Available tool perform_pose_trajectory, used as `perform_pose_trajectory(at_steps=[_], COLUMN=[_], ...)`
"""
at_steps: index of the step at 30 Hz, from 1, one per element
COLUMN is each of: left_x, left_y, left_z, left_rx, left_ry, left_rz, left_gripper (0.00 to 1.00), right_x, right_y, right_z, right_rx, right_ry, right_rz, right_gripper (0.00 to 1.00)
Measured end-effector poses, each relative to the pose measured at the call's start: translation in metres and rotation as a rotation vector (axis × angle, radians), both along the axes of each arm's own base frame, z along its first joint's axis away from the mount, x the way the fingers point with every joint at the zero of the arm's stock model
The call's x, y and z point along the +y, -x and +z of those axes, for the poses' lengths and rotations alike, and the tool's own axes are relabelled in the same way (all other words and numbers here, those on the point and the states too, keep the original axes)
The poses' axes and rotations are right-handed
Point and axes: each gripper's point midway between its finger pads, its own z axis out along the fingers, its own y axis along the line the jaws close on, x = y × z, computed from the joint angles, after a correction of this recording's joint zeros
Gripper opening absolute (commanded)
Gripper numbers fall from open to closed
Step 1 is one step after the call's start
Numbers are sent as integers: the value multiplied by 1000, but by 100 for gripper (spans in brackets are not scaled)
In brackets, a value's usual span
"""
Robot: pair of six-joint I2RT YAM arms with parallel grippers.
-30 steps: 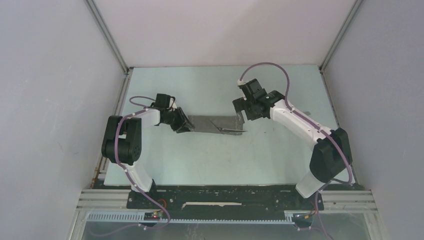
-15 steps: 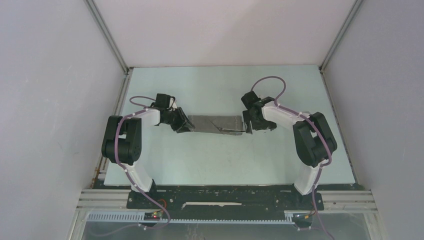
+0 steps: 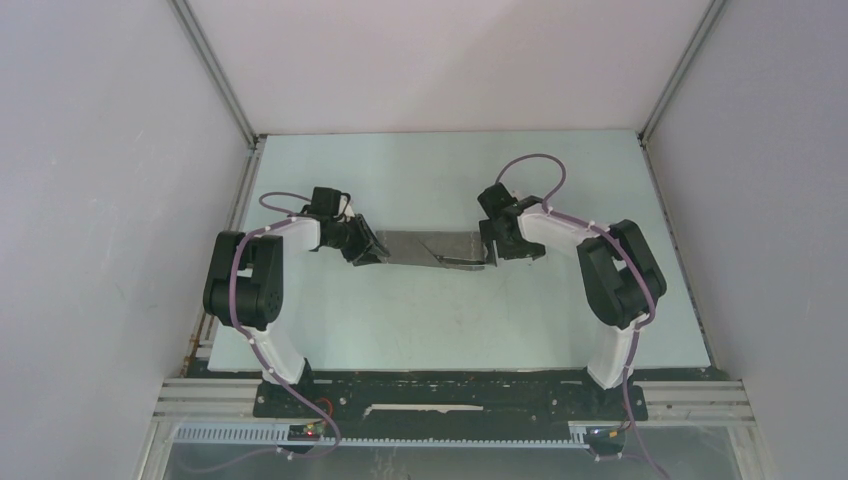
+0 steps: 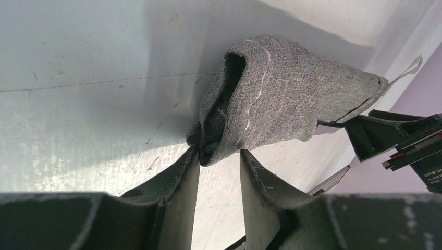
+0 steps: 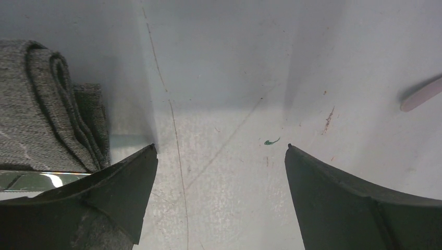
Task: Fold the napkin into a case and place the utensils inside
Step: Insert the knife into the folded napkin.
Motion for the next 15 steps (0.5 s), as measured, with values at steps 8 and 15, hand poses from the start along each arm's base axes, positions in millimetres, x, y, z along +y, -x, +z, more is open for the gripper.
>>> perform_pose_trajectory(at_steps=[8, 15], left_x=[0, 0], left_y=[0, 0], left_z=[0, 0], left_rx=[0, 0], left_ry=[0, 0], left_rz=[0, 0], left_gripper=[38, 38], right_x=[14, 24], right_y=[2, -7], right_z=[3, 16], right_rx=[-10, -45], right_ry=[-3, -18], right_rz=[37, 47], right_gripper=[100, 100])
